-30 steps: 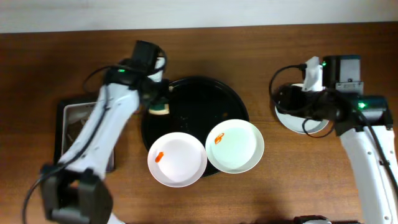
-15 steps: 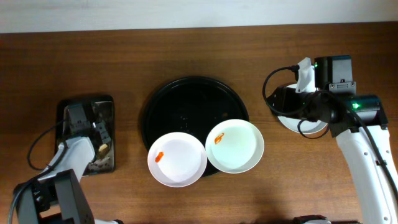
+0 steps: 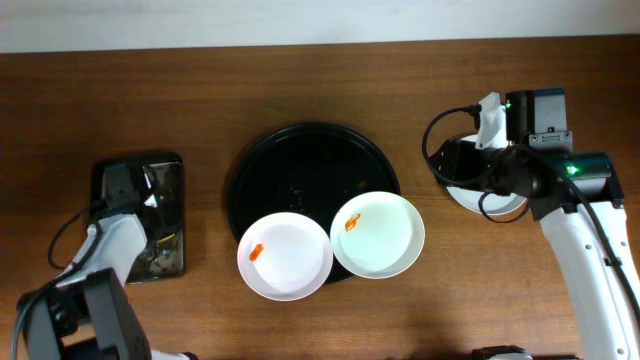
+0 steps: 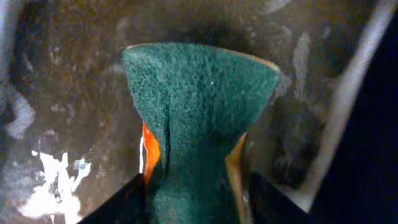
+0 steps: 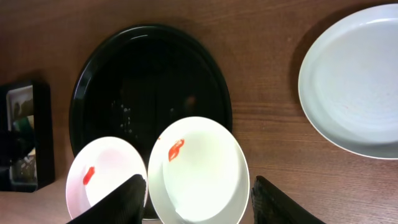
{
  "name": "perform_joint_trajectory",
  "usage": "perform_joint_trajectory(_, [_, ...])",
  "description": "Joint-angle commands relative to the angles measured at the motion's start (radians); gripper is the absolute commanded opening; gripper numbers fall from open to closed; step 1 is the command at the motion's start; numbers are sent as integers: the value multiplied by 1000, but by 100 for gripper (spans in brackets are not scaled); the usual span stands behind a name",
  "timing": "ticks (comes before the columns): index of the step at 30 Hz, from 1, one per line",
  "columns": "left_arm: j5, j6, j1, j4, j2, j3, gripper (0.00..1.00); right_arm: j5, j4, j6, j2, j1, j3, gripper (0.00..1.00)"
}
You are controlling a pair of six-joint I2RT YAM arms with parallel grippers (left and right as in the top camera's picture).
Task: Clean dirty plates on tray and stack at the side
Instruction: 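Dip the sponge in the soapy tray with the left gripper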
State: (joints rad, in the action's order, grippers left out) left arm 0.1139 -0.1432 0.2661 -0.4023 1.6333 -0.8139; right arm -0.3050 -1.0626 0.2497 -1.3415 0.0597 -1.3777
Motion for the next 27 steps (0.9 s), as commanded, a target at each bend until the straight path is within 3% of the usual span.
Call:
perform_joint_trajectory(1, [-92,-1,6,-79,1,-65,52,6,3,-10,5,7,-9,56])
perform_joint_trajectory(3, [-92,-1,5,-237,-9,-209,52,6,3,-10,5,6,-9,56])
perform_joint_trajectory(8, [-39,-3,6,-247,77,-239,54,6,2,-10,5,6,-9,56])
perform_joint_trajectory(12, [-38,-27,6,-219,245,-232,37,6,-5,-10,5,6,-9,57])
perform_joint_trajectory(14, [-39,-26,5,-212,242,-240,3,6,-5,-10,5,6,-9,57])
perform_joint_trajectory(19, [15,-15,5,-352,119,-367,0,6,-5,-10,5,6,-9,57])
perform_joint_trajectory(20, [18,-16,5,-353,113,-367,15,6,-5,-10,5,6,-9,57])
perform_joint_trajectory(21, [18,-16,6,-352,118,-356,48,6,-5,-10,5,6,-9,56])
perform_joint_trajectory(22, [23,-16,5,-351,119,-339,63,6,-5,-10,5,6,-9,57])
perform_joint_trajectory(24, [39,-16,5,-338,119,-306,66,6,-5,-10,5,6,-9,57])
perform_joint_trajectory(26, [45,-16,6,-215,119,-217,67,6,-8,-10,5,6,-9,57])
perform_joint_trajectory(27, [44,-16,6,-142,119,-185,60,6,-8,-10,5,6,-9,57])
